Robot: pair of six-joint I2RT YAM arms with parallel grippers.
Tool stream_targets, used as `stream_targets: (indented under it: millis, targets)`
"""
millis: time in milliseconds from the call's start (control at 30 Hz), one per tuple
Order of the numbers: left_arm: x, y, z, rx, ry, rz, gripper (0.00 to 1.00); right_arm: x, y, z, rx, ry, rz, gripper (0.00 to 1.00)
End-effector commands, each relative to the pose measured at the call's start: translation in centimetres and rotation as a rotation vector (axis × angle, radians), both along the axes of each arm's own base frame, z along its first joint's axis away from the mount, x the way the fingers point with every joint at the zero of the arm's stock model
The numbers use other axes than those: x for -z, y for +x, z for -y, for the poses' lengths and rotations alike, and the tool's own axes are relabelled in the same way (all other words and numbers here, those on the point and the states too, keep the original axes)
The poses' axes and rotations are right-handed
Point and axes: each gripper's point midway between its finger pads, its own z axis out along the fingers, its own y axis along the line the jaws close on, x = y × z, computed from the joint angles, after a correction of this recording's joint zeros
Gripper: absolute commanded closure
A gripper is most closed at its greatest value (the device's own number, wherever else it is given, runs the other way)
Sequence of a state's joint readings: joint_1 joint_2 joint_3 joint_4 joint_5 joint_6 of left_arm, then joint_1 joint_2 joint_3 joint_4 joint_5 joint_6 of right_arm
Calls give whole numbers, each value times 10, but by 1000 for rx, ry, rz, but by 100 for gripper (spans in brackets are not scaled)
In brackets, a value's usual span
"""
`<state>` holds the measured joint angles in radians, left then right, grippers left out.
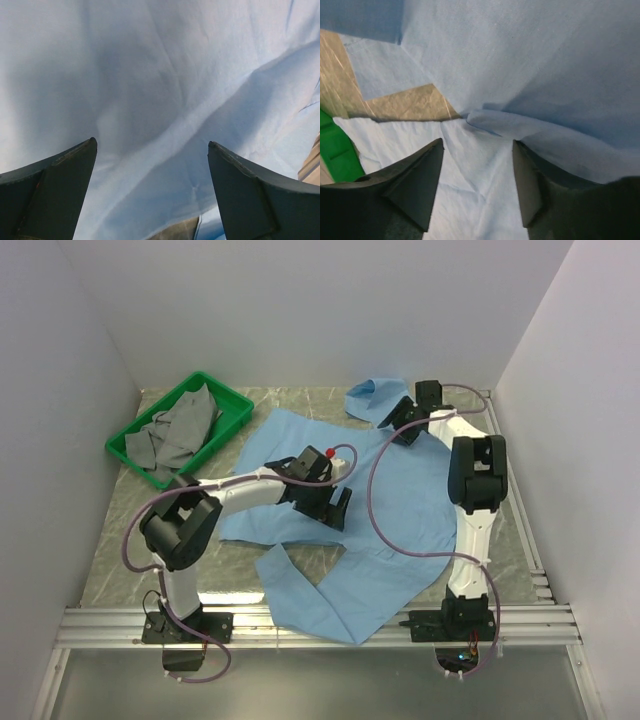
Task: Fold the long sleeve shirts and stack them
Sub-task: Flatten the shirt out
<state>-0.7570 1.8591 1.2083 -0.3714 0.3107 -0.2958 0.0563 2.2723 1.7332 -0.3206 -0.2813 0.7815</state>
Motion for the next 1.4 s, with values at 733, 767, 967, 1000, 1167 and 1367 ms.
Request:
stream_targets:
  millis: [733,767,967,1000,1167,1367]
  targets:
    - [-53,244,-79,-696,-36,308,12,-15,-271,16,-304,-579,-180,37]
    - [-52,248,-80,-702,-30,310,12,-11,-272,17,-310,-589,-191,37]
    - [-21,262,-93,-747,12,284,12,8,-282,19,-344,-600,-276,38]
    - [-9,264,-96,-751,31,269,12,11,-284,20,-347,-604,-289,38]
    - [1,280,-108,-786,45,260,11,24,-293,24,-355,-619,-359,39]
    - [0,301,-121,-820,26,260,10,29,-298,30,-340,-636,-404,40]
